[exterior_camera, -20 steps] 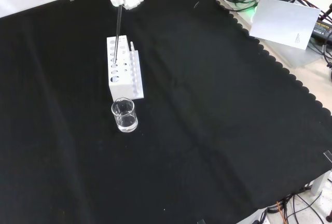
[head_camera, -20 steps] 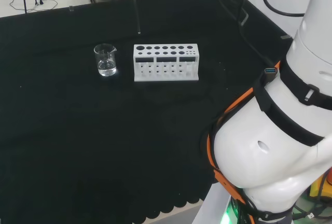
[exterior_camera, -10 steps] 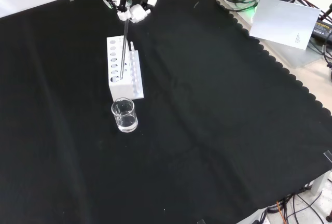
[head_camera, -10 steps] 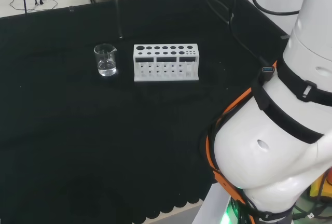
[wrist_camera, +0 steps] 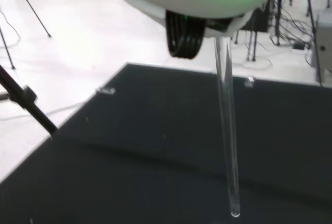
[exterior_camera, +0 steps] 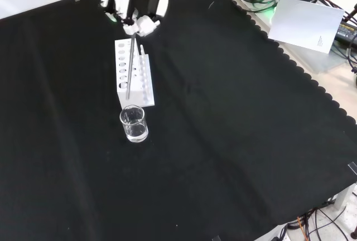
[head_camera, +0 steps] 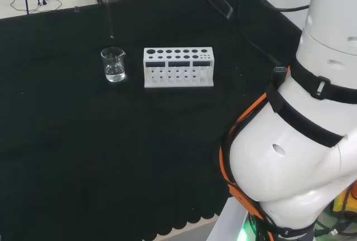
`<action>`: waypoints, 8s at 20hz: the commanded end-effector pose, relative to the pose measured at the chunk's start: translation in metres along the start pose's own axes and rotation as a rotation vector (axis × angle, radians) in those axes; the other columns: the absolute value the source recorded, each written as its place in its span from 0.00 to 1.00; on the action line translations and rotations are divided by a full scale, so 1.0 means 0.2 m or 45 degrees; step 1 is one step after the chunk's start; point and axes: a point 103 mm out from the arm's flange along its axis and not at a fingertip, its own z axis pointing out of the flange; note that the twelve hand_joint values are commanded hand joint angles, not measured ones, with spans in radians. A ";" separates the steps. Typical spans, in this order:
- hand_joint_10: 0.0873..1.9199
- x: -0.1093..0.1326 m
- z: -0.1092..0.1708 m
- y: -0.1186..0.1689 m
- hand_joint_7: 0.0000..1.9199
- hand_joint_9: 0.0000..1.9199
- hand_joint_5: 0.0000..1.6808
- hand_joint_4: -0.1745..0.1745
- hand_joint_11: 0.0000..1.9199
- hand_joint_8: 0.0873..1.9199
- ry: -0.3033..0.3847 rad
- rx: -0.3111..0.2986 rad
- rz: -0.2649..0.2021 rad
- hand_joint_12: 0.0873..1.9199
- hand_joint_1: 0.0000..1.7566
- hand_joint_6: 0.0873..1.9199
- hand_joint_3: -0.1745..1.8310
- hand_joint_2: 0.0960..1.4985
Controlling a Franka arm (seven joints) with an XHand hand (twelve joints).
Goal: Stir in the beaker to the left of the white test tube rack with the glass rod.
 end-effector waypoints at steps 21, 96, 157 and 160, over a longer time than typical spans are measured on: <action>0.37 -0.12 0.34 -0.01 0.72 0.86 0.75 0.00 0.55 0.38 0.079 0.096 -0.035 0.44 0.76 0.22 0.47 0.35; 0.38 -0.13 0.56 0.11 0.72 0.85 0.75 0.00 0.55 0.38 0.052 0.212 -0.087 0.44 0.76 0.21 0.47 0.35; 0.38 -0.14 0.56 0.08 0.72 0.85 0.75 0.00 0.55 0.38 0.033 0.244 -0.073 0.44 0.76 0.21 0.47 0.35; 0.38 -0.16 0.54 0.05 0.72 0.85 0.75 0.00 0.55 0.38 0.023 0.238 -0.066 0.44 0.76 0.21 0.47 0.35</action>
